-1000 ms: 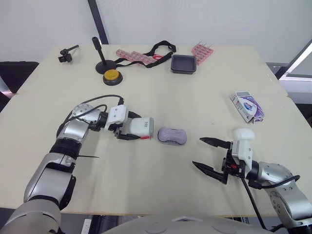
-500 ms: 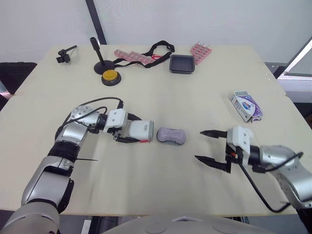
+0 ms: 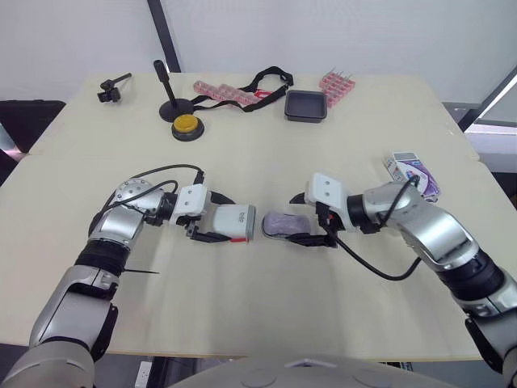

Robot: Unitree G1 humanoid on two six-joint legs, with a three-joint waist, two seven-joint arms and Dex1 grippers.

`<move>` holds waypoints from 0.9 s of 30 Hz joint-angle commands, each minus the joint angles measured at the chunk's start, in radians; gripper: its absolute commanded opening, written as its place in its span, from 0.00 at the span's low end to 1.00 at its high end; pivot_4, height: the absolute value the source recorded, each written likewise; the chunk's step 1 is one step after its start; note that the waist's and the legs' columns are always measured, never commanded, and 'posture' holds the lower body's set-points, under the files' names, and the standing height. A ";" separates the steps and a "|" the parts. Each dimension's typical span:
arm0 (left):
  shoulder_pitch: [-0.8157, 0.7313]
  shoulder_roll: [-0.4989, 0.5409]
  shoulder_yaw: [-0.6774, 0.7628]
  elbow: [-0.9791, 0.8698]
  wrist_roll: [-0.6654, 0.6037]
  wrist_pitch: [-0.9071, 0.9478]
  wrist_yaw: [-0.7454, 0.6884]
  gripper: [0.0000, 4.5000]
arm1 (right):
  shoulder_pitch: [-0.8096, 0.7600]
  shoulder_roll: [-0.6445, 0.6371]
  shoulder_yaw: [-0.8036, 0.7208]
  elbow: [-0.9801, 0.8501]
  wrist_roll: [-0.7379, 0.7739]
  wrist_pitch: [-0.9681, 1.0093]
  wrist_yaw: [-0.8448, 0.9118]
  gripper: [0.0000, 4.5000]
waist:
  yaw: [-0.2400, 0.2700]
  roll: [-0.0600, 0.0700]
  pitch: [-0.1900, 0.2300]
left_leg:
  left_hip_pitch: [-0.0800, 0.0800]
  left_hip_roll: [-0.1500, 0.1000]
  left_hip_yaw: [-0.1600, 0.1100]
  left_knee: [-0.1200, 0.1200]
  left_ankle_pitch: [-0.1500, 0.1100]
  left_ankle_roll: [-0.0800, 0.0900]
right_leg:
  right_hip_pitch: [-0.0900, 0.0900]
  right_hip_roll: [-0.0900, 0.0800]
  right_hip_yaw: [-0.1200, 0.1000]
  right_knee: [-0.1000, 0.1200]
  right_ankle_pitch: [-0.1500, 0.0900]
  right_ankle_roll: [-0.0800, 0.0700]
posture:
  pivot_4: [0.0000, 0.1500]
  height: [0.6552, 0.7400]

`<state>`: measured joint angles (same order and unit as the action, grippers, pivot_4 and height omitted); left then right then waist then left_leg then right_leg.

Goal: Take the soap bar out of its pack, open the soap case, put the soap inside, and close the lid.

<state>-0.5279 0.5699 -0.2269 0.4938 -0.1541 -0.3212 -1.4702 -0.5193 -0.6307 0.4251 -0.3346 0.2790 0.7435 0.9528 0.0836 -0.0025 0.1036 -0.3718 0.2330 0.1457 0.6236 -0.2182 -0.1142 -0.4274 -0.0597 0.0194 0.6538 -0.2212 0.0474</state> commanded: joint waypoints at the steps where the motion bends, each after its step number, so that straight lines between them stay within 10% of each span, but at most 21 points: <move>1: 0.003 0.008 0.010 -0.033 -0.009 0.009 0.004 0.77 | -0.051 0.028 0.026 0.008 -0.017 0.050 -0.014 1.00 | 0.000 0.000 0.000 | 0.000 0.000 0.000 0.000 0.000 0.000 | 0.000 0.000 0.000 0.000 0.000 0.000 | 1.00 0.87; 26: 0.014 0.010 0.011 -0.061 -0.008 0.026 0.027 0.77 | -0.087 0.089 0.166 0.157 -0.128 0.025 0.021 1.00 | -0.005 0.000 0.000 | -0.001 0.000 0.000 -0.002 0.001 -0.003 | 0.000 0.000 0.001 0.001 0.000 0.000 | 1.00 0.87; 27: 0.016 0.010 0.011 -0.064 -0.008 0.027 0.027 0.77 | -0.086 0.084 0.171 0.166 -0.134 0.020 0.023 0.88 | -0.005 0.000 0.000 | -0.001 0.000 0.000 -0.002 0.001 -0.003 | 0.000 0.000 0.001 0.001 0.000 0.000 | 1.00 0.87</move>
<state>-0.5176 0.5696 -0.2269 0.4550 -0.1542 -0.2938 -1.4446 -0.5970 -0.5393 0.5825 -0.1868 0.1701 0.7652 0.9684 0.0791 -0.0025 0.1036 -0.3724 0.2334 0.1459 0.6220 -0.2168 -0.1175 -0.4273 -0.0594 0.0199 0.6552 -0.2211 0.0476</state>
